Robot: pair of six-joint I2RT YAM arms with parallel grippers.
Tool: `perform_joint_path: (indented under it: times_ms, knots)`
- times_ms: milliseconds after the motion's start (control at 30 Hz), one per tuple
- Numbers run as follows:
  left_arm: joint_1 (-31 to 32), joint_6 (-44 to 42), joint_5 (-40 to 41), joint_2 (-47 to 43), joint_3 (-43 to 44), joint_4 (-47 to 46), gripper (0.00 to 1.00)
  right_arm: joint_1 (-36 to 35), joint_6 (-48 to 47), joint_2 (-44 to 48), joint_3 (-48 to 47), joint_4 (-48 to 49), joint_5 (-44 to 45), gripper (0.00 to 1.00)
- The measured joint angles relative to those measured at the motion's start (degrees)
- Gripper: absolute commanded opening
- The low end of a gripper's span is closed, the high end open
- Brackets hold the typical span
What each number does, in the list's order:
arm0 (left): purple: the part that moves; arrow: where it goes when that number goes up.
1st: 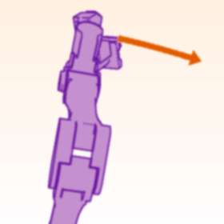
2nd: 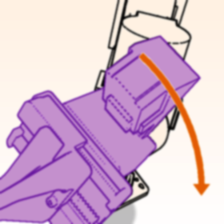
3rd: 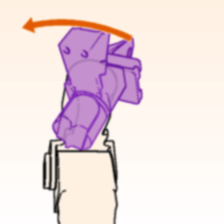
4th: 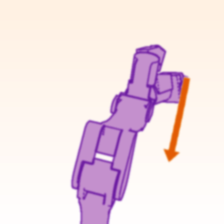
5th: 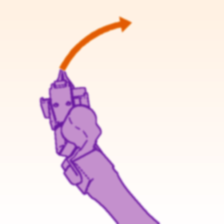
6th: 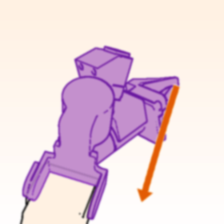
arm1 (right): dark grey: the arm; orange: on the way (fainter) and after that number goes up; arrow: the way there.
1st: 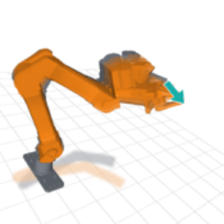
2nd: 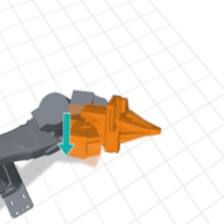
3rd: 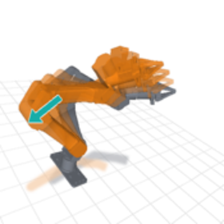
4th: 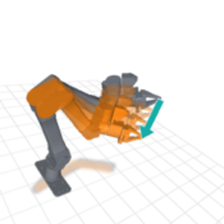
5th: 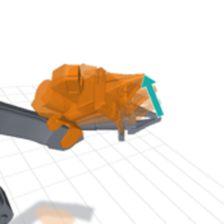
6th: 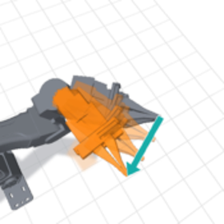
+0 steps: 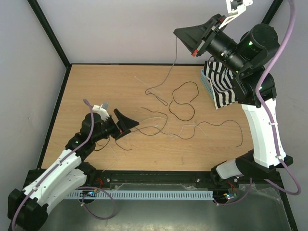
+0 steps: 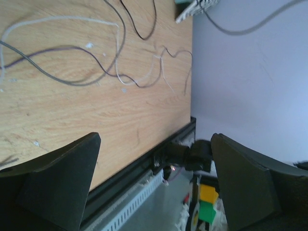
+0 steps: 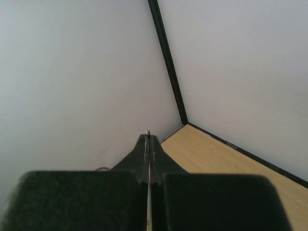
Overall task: Zip-tie the wires
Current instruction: Pick up the cable at the center of the board, then straighten the cable at the center of the board.
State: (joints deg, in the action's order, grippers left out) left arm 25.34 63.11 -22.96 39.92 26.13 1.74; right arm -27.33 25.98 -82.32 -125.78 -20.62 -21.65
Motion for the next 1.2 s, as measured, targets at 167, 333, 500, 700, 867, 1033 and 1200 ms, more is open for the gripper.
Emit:
perform_joint_path:
  times_ms: [167, 333, 500, 700, 867, 1033, 1200]
  knots:
    - [4.26, -0.55, 9.07, 3.61, 0.33, -2.34, 0.99, 0.0, -0.02, 0.04, 0.07, 0.02, -0.11, 0.0]
    - [7.19, -1.11, 14.67, 9.66, 2.56, -6.69, 0.99, 0.0, -0.02, 0.59, 0.52, 0.07, -0.11, 0.0]
    - [10.97, -1.88, 16.02, 17.57, 5.9, -10.91, 0.99, 0.0, -0.04, 1.38, 0.96, 0.15, -0.04, 0.0]
    - [13.4, -2.71, 16.44, 21.05, 7.37, -13.38, 0.99, 0.0, -0.02, 2.54, 1.66, 0.28, -0.04, 0.0]
    - [13.6, -3.08, 16.61, 22.51, 7.67, -14.36, 0.99, 0.0, -0.02, 3.17, 2.67, 0.83, -0.02, 0.0]
    - [13.64, -3.17, 16.59, 23.98, 7.85, -14.32, 0.99, 0.0, -0.02, 3.23, 2.95, 1.09, -0.02, 0.0]
    - [13.64, -3.34, 16.7, 26.01, 9.4, -14.56, 0.99, 0.0, -0.02, 3.23, 2.97, 1.2, 0.04, 0.0]
